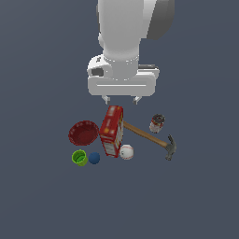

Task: Pick up a designated object from a clutter of objects.

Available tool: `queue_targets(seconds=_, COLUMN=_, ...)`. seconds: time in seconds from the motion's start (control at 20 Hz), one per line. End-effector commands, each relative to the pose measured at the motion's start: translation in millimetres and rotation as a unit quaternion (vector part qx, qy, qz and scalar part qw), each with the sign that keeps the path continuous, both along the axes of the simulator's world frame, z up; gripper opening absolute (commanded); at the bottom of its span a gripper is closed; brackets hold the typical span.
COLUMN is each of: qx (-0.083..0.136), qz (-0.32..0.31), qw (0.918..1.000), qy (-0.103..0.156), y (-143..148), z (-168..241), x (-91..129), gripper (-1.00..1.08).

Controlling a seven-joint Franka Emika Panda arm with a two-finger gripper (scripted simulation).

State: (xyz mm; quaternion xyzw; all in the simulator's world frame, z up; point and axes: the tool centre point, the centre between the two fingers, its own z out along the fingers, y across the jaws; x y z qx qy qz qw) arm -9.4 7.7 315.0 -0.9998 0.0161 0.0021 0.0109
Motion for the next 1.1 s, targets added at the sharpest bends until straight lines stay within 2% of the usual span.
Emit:
queue_targets(seconds=0.0, qx=0.000, qz=0.000, qw=1.0000, qy=0.000, y=0.0, z=0.0, x=0.0, gripper=1.00)
queue_targets(seconds=0.5, qx=0.005, qz=-0.025, qw=0.9994, qy=-0.025, y=-27.9, z=16.7, x=9.7, gripper=1.00)
queue_targets(seconds=1.05, qx=0.001, qz=0.000, qw=0.9997, qy=-0.024, y=-32.6, z=9.7, x=15.0, gripper=1.00)
